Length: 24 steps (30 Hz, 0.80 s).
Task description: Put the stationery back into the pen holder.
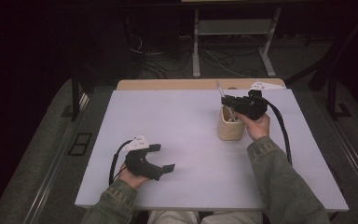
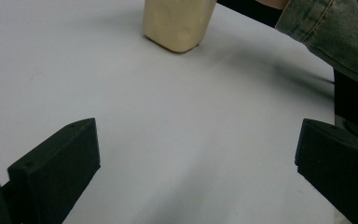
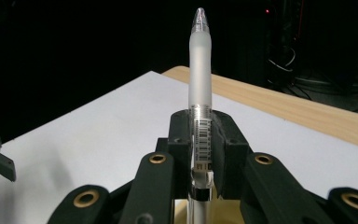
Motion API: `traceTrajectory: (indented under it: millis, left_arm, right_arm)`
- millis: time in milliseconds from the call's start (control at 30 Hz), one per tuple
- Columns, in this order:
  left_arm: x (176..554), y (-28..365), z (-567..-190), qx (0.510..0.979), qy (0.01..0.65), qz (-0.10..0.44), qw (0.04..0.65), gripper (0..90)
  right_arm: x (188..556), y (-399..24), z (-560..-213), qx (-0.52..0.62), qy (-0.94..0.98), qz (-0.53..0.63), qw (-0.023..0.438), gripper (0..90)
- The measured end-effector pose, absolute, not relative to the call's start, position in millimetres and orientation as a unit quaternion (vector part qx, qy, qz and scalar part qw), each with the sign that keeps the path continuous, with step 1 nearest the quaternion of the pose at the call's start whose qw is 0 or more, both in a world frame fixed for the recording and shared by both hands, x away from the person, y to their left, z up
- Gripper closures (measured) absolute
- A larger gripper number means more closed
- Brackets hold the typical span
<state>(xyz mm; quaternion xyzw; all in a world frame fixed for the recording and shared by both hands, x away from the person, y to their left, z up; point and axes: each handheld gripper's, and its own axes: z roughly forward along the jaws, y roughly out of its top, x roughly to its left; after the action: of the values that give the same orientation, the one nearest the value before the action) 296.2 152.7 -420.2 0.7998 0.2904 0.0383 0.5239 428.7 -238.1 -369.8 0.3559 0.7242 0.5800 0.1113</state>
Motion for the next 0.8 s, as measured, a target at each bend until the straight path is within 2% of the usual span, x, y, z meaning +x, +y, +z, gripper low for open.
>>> traceTrajectory:
  millis: [200,400,567,800]
  left_arm:
    - [296.2,152.6,-420.3,0.801,0.290,0.040,0.523,0.0]
    - [296.0,152.2,-420.6,0.801,0.292,0.038,0.522,0.0]
    - [296.0,152.5,-420.4,0.801,0.291,0.039,0.522,0.0]
    - [295.8,152.0,-420.6,0.801,0.292,0.033,0.521,0.0]
  right_arm:
    - [427.1,-241.8,-376.6,0.365,0.727,0.572,0.104,77.2]
    - [421.4,-245.0,-376.7,0.372,0.738,0.553,0.109,66.0]
    - [412.5,-249.7,-368.5,0.374,0.744,0.543,0.112,54.3]
    - [396.3,-257.5,-360.0,0.380,0.757,0.521,0.105,31.4]
